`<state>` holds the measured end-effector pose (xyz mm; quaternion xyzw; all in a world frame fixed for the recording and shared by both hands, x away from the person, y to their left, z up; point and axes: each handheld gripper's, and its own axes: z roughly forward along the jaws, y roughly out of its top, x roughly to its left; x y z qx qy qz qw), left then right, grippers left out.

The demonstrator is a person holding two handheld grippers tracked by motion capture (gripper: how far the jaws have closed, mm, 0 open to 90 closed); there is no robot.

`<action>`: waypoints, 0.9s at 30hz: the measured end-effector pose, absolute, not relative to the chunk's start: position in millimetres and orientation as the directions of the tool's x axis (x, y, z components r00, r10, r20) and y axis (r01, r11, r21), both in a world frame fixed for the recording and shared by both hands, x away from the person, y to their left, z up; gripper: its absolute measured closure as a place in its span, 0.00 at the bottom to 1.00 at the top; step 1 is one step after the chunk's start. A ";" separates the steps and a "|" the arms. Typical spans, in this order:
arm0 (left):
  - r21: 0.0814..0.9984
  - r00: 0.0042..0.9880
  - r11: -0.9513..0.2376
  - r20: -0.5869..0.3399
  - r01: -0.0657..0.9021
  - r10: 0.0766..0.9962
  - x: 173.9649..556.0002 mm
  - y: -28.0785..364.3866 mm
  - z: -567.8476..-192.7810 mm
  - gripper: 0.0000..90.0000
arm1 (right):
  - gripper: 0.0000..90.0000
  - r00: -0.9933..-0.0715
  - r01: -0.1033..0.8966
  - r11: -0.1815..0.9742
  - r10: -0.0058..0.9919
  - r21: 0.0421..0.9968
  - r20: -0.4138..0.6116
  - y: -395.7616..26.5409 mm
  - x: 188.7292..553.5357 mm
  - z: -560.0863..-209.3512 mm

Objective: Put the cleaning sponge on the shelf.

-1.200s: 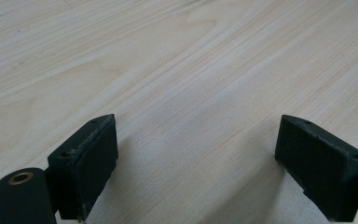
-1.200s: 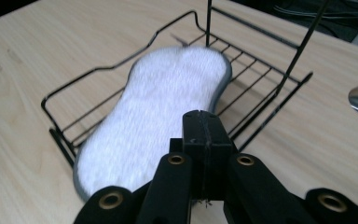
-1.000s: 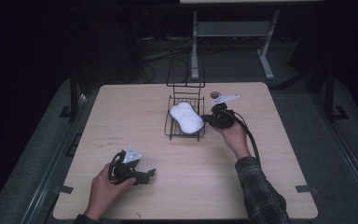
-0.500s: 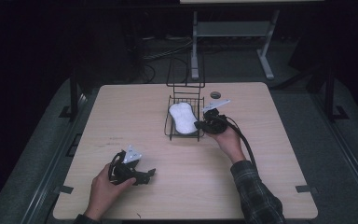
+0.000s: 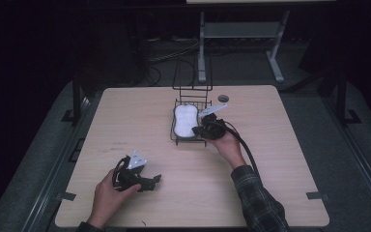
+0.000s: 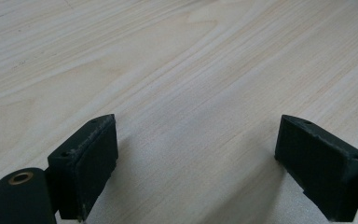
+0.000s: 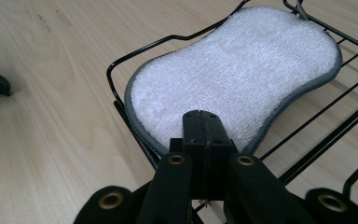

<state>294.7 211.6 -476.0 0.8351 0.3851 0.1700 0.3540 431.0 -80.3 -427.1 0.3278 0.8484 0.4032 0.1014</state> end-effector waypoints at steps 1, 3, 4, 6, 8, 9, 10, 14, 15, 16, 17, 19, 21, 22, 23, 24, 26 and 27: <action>0.721 0.646 -0.454 0.012 0.523 0.763 294.7 211.6 -475.9 0.14 | 1.00 -0.764 0.475 0.457 0.639 0.752 0.093 -81.0 430.9 -426.5; 0.721 0.646 -0.454 0.011 0.524 0.763 294.7 211.6 -475.9 0.14 | 1.00 -0.762 0.478 0.447 0.640 0.757 0.103 -84.4 429.4 -424.4; 0.721 0.646 -0.453 0.011 0.524 0.763 294.7 211.6 -475.9 0.14 | 1.00 -0.758 0.479 0.440 0.643 0.760 0.105 -87.0 428.1 -423.1; 0.721 0.646 -0.454 0.011 0.524 0.764 294.8 211.5 -475.9 0.14 | 1.00 -0.750 0.483 0.433 0.653 0.761 0.105 -93.2 425.4 -420.6; 0.720 0.646 -0.455 0.012 0.524 0.763 294.8 211.6 -475.8 0.14 | 1.00 -0.747 0.484 0.427 0.657 0.764 0.105 -101.0 423.0 -418.4; 0.721 0.646 -0.454 0.012 0.524 0.763 294.8 211.5 -475.8 0.14 | 1.00 -0.743 0.485 0.422 0.661 0.766 0.106 -105.2 421.3 -417.1; 0.721 0.646 -0.454 0.012 0.524 0.764 294.8 211.5 -475.9 0.14 | 1.00 -0.741 0.481 0.419 0.664 0.770 0.102 -109.5 420.0 -415.9; 0.722 0.645 -0.452 0.010 0.524 0.764 294.8 211.4 -475.9 0.14 | 0.93 -0.718 0.496 0.400 0.689 0.771 0.104 -127.1 411.9 -410.5; 0.722 0.645 -0.452 0.010 0.524 0.764 294.8 211.4 -475.9 0.14 | 0.89 -0.711 0.502 0.392 0.694 0.771 0.110 -131.5 409.9 -409.9; 0.722 0.645 -0.452 0.010 0.524 0.764 294.8 211.4 -475.9 0.14 | 0.87 -0.706 0.502 0.385 0.700 0.774 0.110 -135.7 408.1 -409.7; 0.722 0.645 -0.452 0.010 0.524 0.764 294.8 211.4 -475.9 0.14 | 0.82 -0.699 0.505 0.379 0.707 0.776 0.109 -139.8 406.2 -409.6; 0.722 0.645 -0.452 0.010 0.524 0.764 294.8 211.4 -475.9 0.14 | 0.77 -0.686 0.518 0.369 0.718 0.772 0.117 -147.4 401.4 -410.0; 0.722 0.645 -0.452 0.010 0.524 0.764 294.8 211.4 -476.0 0.14 | 0.69 -0.672 0.523 0.361 0.732 0.772 0.113 -155.2 395.9 -411.6; 0.722 0.645 -0.452 0.010 0.524 0.764 294.8 211.4 -475.9 0.14 | 0.66 -0.667 0.528 0.357 0.735 0.771 0.117 -159.4 392.9 -412.8; 0.722 0.645 -0.452 0.010 0.524 0.764 294.7 211.4 -475.9 0.14 | 0.61 -0.662 0.534 0.352 0.739 0.769 0.121 -163.4 390.0 -414.4; 0.724 0.645 -0.450 0.009 0.523 0.764 294.8 211.4 -476.1 0.14 | 0.58 -0.656 0.538 0.351 0.745 0.767 0.120 -167.1 386.8 -416.3; 0.724 0.645 -0.450 0.009 0.523 0.764 294.8 211.3 -476.2 0.14 | 0.54 -0.651 0.541 0.350 0.750 0.765 0.117 -170.5 383.1 -418.3; 0.724 0.645 -0.450 0.009 0.523 0.764 294.8 211.3 -476.2 0.14 | 0.47 -0.636 0.542 0.345 0.764 0.766 0.106 -177.6 375.0 -422.8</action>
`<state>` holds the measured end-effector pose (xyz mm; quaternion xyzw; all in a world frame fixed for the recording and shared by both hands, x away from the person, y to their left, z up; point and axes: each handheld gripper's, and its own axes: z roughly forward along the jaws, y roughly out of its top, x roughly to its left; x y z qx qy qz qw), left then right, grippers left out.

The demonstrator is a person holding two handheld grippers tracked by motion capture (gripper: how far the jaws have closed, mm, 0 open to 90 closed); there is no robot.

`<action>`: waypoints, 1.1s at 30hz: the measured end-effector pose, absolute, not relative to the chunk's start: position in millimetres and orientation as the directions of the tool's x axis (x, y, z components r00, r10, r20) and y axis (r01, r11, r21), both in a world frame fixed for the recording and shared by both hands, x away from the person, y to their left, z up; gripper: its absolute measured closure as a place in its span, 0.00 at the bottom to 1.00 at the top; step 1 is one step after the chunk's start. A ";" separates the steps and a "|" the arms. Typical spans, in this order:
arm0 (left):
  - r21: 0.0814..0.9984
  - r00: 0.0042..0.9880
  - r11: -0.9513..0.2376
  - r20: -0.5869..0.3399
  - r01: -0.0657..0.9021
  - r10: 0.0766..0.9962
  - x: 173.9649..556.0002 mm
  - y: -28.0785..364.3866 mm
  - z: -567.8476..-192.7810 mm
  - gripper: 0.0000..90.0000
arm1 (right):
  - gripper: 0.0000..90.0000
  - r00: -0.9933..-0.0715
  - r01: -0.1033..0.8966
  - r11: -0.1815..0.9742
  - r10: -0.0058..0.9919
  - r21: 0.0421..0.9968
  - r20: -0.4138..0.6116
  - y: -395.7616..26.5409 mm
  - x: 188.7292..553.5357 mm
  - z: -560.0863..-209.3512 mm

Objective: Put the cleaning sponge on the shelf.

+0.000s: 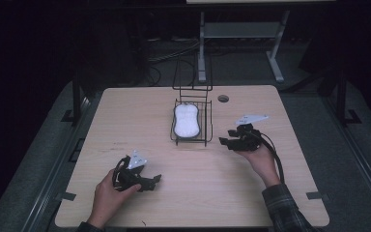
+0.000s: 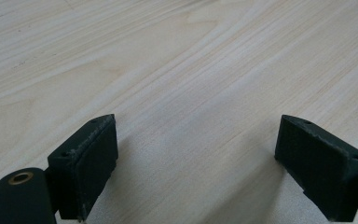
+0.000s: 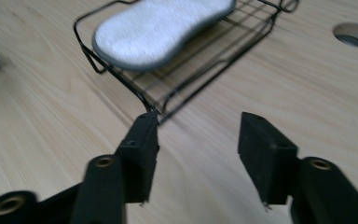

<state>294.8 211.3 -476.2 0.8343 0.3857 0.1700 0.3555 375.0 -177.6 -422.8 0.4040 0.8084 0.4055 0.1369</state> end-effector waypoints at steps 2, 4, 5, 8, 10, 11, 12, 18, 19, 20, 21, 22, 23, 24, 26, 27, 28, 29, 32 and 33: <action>0.724 0.645 -0.450 0.010 0.522 0.764 294.8 211.3 -476.2 0.14 | 0.42 -0.630 0.545 0.350 0.771 0.762 0.096 -183.1 369.9 -425.2; 0.724 0.645 -0.450 0.010 0.522 0.764 294.8 211.3 -476.2 0.14 | 0.38 -0.621 0.549 0.347 0.778 0.761 0.093 -189.7 362.9 -427.8; 0.725 0.644 -0.449 0.009 0.523 0.765 294.8 211.3 -476.2 0.14 | 0.35 -0.616 0.550 0.342 0.782 0.762 0.094 -193.0 359.4 -429.2; 0.725 0.644 -0.448 0.009 0.523 0.765 294.8 211.2 -476.3 0.14 | 0.34 -0.600 0.562 0.337 0.795 0.756 0.091 -203.7 347.8 -432.9; 0.726 0.644 -0.447 0.008 0.523 0.765 294.7 211.2 -476.3 0.14 | 0.32 -0.592 0.569 0.336 0.800 0.750 0.091 -210.7 340.0 -435.9; 0.725 0.644 -0.448 0.008 0.523 0.765 294.7 211.2 -476.2 0.14 | 0.31 -0.587 0.574 0.336 0.805 0.747 0.089 -213.9 335.9 -437.3; 0.725 0.644 -0.448 0.009 0.523 0.765 294.8 211.3 -476.2 0.14 | 0.29 -0.577 0.580 0.332 0.812 0.744 0.088 -216.9 331.5 -438.3; 0.726 0.644 -0.447 0.008 0.523 0.765 294.8 211.2 -476.3 0.14 | 0.21 -0.541 0.578 0.303 0.838 0.757 0.077 -235.6 306.2 -443.9; 0.725 0.644 -0.448 0.009 0.523 0.765 294.8 211.2 -476.3 0.14 | 0.20 -0.533 0.587 0.296 0.842 0.753 0.085 -238.4 302.7 -445.4; 0.726 0.644 -0.448 0.009 0.522 0.765 294.8 211.2 -476.3 0.14 | 0.19 -0.530 0.590 0.292 0.843 0.752 0.089 -240.9 299.3 -447.4; 0.726 0.644 -0.448 0.009 0.522 0.765 294.8 211.2 -476.3 0.14 | 0.16 -0.528 0.592 0.292 0.845 0.751 0.087 -243.0 295.6 -449.6; 0.726 0.644 -0.448 0.009 0.522 0.765 294.8 211.2 -476.3 0.14 | 0.16 -0.525 0.595 0.292 0.847 0.749 0.087 -244.2 293.0 -451.2; 0.726 0.644 -0.448 0.009 0.522 0.765 294.8 211.2 -476.3 0.14 | 0.15 -0.522 0.595 0.295 0.849 0.747 0.081 -246.2 288.9 -454.4; 0.726 0.644 -0.448 0.009 0.522 0.765 294.8 211.2 -476.3 0.14 | 0.15 -0.518 0.597 0.302 0.853 0.743 0.069 -247.5 285.5 -456.8; 0.726 0.644 -0.448 0.009 0.522 0.765 294.8 211.2 -476.3 0.14 | 0.12 -0.508 0.604 0.317 0.860 0.731 0.047 -248.8 279.0 -461.5; 0.725 0.644 -0.448 0.009 0.522 0.765 294.8 211.2 -476.3 0.14 | 0.10 -0.507 0.608 0.324 0.861 0.725 0.041 -249.9 276.0 -463.8; 0.726 0.644 -0.448 0.009 0.522 0.765 294.8 211.2 -476.3 0.14 | 0.09 -0.504 0.614 0.329 0.863 0.717 0.035 -250.7 273.3 -466.1; 0.725 0.644 -0.448 0.009 0.522 0.765 294.8 211.2 -476.3 0.14 | 0.08 -0.500 0.616 0.336 0.866 0.713 0.024 -251.1 270.7 -468.2; 0.726 0.644 -0.448 0.009 0.522 0.765 294.8 211.2 -476.3 0.14 | 0.04 -0.499 0.620 0.347 0.867 0.704 0.012 -253.5 264.6 -474.5; 0.726 0.644 -0.448 0.009 0.522 0.765 294.8 211.2 -476.3 0.14 | 0.04 -0.497 0.623 0.349 0.868 0.699 0.009 -254.1 263.0 -476.4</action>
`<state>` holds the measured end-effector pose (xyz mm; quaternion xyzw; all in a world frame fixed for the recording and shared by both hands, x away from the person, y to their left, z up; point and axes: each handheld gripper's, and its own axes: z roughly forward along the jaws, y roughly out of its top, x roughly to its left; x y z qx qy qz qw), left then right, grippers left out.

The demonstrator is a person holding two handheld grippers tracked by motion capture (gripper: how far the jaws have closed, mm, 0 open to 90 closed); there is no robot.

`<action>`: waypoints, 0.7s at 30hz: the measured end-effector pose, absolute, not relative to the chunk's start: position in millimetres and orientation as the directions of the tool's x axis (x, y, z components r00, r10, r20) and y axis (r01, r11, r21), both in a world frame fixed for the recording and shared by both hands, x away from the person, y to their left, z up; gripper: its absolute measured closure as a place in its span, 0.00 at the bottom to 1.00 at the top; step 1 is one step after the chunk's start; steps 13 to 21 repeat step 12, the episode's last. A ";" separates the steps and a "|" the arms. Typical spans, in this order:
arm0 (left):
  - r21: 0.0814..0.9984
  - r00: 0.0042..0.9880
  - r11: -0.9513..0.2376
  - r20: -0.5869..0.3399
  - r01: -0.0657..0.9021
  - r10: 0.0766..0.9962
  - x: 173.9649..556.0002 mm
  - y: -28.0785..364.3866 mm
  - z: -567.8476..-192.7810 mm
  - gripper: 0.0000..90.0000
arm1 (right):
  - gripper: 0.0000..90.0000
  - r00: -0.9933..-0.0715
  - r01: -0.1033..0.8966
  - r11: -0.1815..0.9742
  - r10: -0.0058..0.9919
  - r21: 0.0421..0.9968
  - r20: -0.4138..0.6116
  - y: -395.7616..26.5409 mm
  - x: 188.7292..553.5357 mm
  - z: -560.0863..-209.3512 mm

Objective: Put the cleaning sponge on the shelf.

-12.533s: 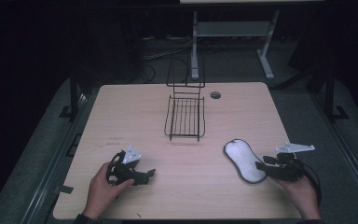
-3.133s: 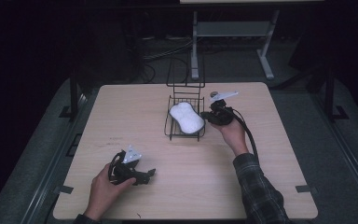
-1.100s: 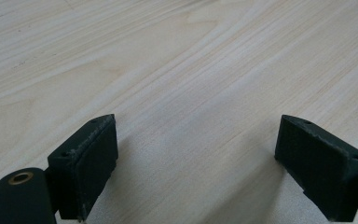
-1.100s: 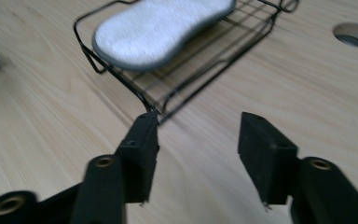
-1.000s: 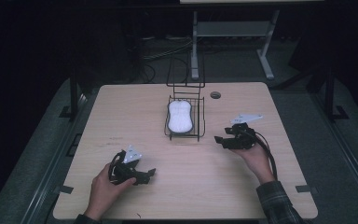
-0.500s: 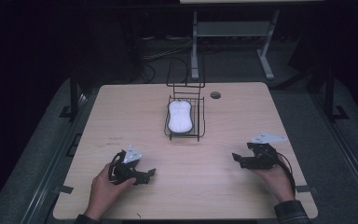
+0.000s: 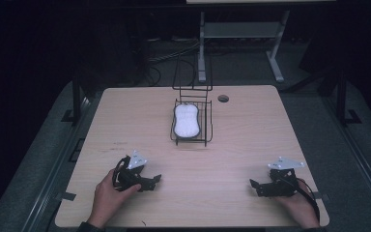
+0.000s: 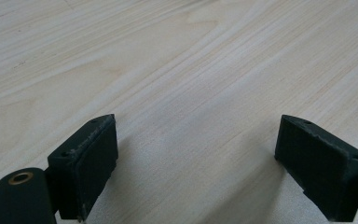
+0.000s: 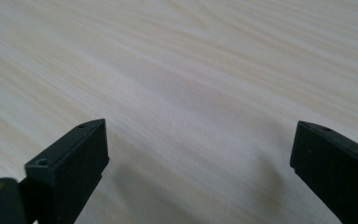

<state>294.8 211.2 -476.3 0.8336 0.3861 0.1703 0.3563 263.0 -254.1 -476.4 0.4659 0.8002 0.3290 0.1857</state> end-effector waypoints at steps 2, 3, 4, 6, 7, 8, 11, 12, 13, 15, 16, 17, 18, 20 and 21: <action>0.726 0.644 -0.448 0.009 0.522 0.765 294.8 211.2 -476.3 0.14 | 0.02 -0.499 0.624 0.353 0.866 0.697 0.009 -255.3 261.4 -481.7; 0.726 0.644 -0.448 0.009 0.522 0.765 294.8 211.2 -476.3 0.14 | 0.02 -0.496 0.628 0.336 0.868 0.702 0.029 -256.4 260.9 -483.0; 0.726 0.644 -0.448 0.009 0.522 0.765 294.8 211.2 -476.3 0.14 | 0.02 -0.497 0.628 0.337 0.867 0.701 0.029 -256.5 260.9 -482.9; 0.726 0.643 -0.447 0.008 0.522 0.765 294.8 211.1 -476.4 0.14 | 0.02 -0.499 0.627 0.338 0.866 0.702 0.028 -256.6 261.1 -482.9; 0.726 0.643 -0.447 0.008 0.522 0.765 294.8 211.1 -476.4 0.14 | 0.02 -0.500 0.626 0.339 0.865 0.702 0.028 -256.6 261.3 -483.0; 0.726 0.643 -0.447 0.008 0.523 0.765 294.7 211.1 -476.4 0.14 | 0.02 -0.501 0.625 0.339 0.865 0.703 0.028 -256.6 261.3 -483.0; 0.726 0.643 -0.447 0.008 0.523 0.765 294.7 211.1 -476.4 0.14 | 0.02 -0.500 0.627 0.339 0.866 0.702 0.029 -256.6 261.3 -483.0; 0.726 0.644 -0.447 0.008 0.522 0.765 294.7 211.1 -476.4 0.14 | 0.02 -0.500 0.627 0.339 0.866 0.702 0.029 -256.6 261.3 -483.0; 0.726 0.644 -0.447 0.008 0.522 0.765 294.7 211.1 -476.4 0.14 | 0.02 -0.500 0.627 0.339 0.866 0.702 0.029 -256.6 261.3 -483.0; 0.726 0.644 -0.447 0.008 0.522 0.765 294.7 211.1 -476.4 0.14 | 0.02 -0.500 0.627 0.339 0.866 0.702 0.029 -256.6 261.3 -483.0; 0.726 0.644 -0.447 0.008 0.522 0.765 294.7 211.1 -476.4 0.14 | 0.02 -0.500 0.627 0.339 0.866 0.702 0.029 -256.6 261.3 -483.0; 0.726 0.644 -0.447 0.008 0.522 0.765 294.7 211.1 -476.4 0.14 | 0.02 -0.500 0.627 0.339 0.866 0.702 0.029 -256.6 261.3 -483.0; 0.726 0.644 -0.447 0.008 0.522 0.765 294.7 211.1 -476.4 0.14 | 0.02 -0.500 0.627 0.339 0.866 0.702 0.029 -256.6 261.3 -483.0; 0.726 0.644 -0.447 0.008 0.522 0.765 294.7 211.1 -476.4 0.14 | 0.02 -0.500 0.627 0.339 0.866 0.702 0.029 -256.6 261.3 -483.0; 0.726 0.644 -0.447 0.008 0.522 0.765 294.7 211.1 -476.4 0.14 | 0.02 -0.500 0.627 0.339 0.866 0.702 0.029 -256.6 261.3 -483.0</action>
